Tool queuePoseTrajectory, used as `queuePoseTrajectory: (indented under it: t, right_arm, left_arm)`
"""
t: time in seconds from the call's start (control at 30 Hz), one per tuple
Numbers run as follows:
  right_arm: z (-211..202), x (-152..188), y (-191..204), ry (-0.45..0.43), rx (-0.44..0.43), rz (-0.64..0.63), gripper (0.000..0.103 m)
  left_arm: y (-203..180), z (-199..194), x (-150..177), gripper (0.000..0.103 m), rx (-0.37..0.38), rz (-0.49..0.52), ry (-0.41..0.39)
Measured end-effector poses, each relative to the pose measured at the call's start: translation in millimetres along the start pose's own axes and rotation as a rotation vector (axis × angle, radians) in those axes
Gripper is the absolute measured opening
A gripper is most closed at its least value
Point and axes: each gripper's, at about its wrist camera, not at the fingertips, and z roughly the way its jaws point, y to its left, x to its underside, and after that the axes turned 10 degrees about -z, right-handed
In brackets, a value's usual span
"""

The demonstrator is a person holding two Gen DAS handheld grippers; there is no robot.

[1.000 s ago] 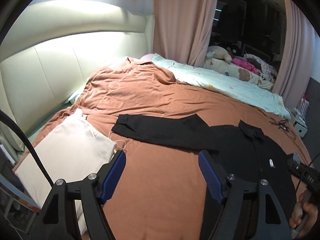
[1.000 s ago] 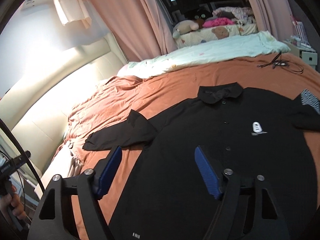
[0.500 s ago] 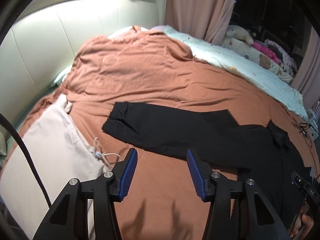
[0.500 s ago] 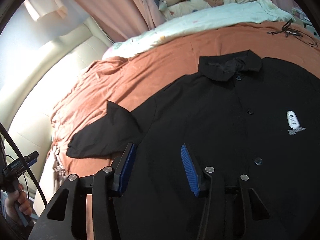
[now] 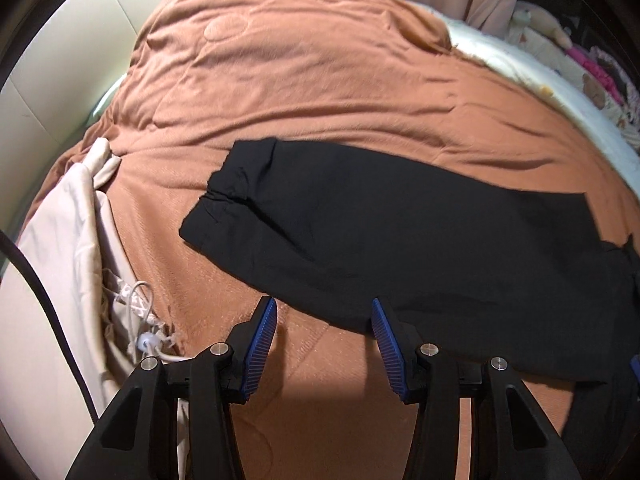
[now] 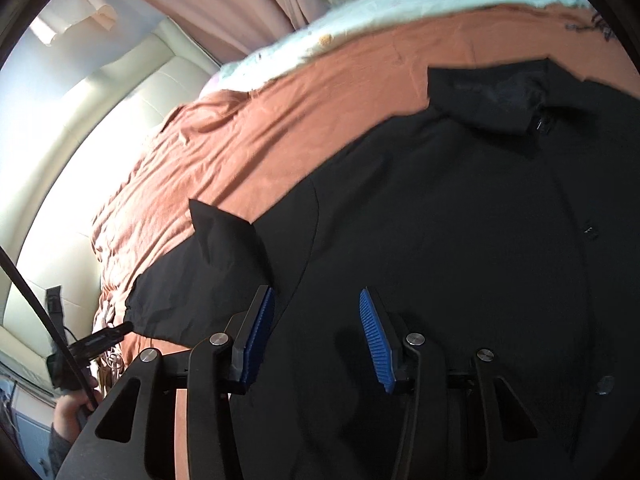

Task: Fold large clothes
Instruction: 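Lower the left gripper onto the plain black sleeve cuff and close, then lift the sleeve with the left gripper, fold it across the shirt body, release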

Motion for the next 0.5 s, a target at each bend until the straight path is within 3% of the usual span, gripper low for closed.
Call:
queuePoseTrajectory:
  t: [0.07, 0.23, 0.3, 0.37, 0.5]
  right_arm:
    - [7, 0, -6, 0.021, -0.003, 0.014, 0.034]
    - [6, 0, -17, 0.026, -0.019, 0.044, 0.034]
    - [7, -4, -17, 0.021, -0.022, 0.049, 0.034]
    - [7, -3, -15, 0.015, -0.045, 0.057, 0.034]
    - [20, -2, -11, 0.026, -0.095, 0.072, 0.029]
  left_arm:
    - [-2, 16, -1, 0.052, -0.043, 0.003, 0.023]
    - [2, 42, -8, 0.054, -0.043, -0.05, 0.043]
    - [4, 43, -12, 0.044, -0.026, -0.093, 0.039]
    - [2, 40, -14, 0.011, -0.033, -0.089, 0.02]
    - [-8, 12, -20, 0.003, -0.022, -0.043, -0.05]
